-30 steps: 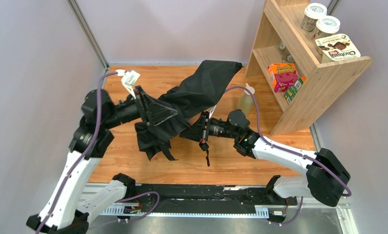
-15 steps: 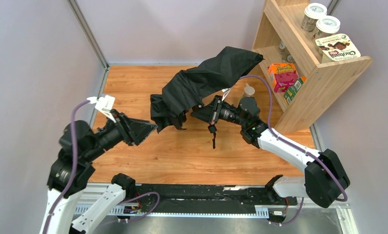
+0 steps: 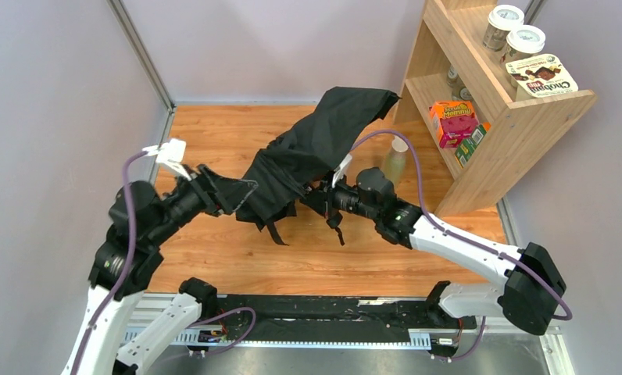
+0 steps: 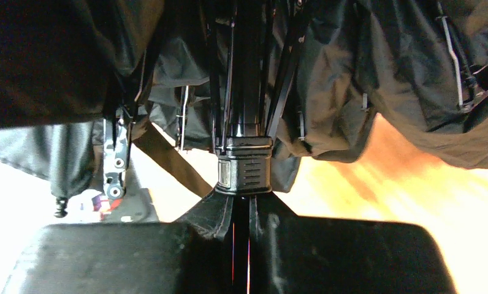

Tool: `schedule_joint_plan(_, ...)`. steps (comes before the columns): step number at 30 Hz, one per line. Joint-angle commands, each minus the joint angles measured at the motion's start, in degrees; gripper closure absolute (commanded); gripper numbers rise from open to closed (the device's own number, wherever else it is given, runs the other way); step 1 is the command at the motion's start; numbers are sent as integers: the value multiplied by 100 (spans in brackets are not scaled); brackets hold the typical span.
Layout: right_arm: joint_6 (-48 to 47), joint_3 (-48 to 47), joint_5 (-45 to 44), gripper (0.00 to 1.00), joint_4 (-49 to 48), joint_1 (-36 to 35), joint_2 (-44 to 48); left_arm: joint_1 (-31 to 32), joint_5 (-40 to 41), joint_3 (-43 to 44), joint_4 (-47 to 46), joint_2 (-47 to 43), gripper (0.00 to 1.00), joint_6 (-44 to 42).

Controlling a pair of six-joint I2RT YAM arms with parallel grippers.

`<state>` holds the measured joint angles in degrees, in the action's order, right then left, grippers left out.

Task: Put away the umbrella

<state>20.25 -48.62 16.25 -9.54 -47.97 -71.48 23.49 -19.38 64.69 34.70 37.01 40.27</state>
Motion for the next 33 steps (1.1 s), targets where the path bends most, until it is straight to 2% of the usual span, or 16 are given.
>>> schedule_joint_plan(1, -1961, 63, -1623, 100, -530, -379, 424, -28, 1830, 159, 204, -476, 24, 472)
schedule_joint_plan(4, -3032, 204, -2624, 100, -943, -809, 504, -28, 1920, 193, 641, -257, 24, 823)
schedule_joint_plan(5, -3392, 265, -2827, 100, -1101, -941, 530, -28, 2242, 281, 983, -213, 24, 920)
schedule_joint_plan(7, -3965, 737, -2445, 100, -1924, -978, 696, -28, 2420, 290, 1118, -151, 25, 1114)
schedule_joint_plan(9, -4309, 1134, -1979, 100, -2507, -917, 828, -28, 2299, 159, 787, -230, 25, 1088)
schedule_joint_plan(15, -4407, 1206, -1054, 100, -2264, -916, 1171, -28, 1588, 141, 302, -142, 20, 1589)
schedule_joint_plan(18, -4354, 1162, -949, 100, -2053, -916, 1259, -28, 816, 193, -33, 139, 20, 1484)
schedule_joint_plan(21, -4302, 1004, -721, 100, -1763, -943, 1277, -28, 453, 273, -164, 463, 20, 1029)
schedule_joint_plan(26, -4310, 749, -632, 100, -1402, -987, 1119, -28, -566, 71, -1226, 702, 20, 771)
schedule_joint_plan(33, -4389, 494, -771, 100, -1235, -1127, 970, -19, -1445, -334, -1563, 1263, 21, 1027)
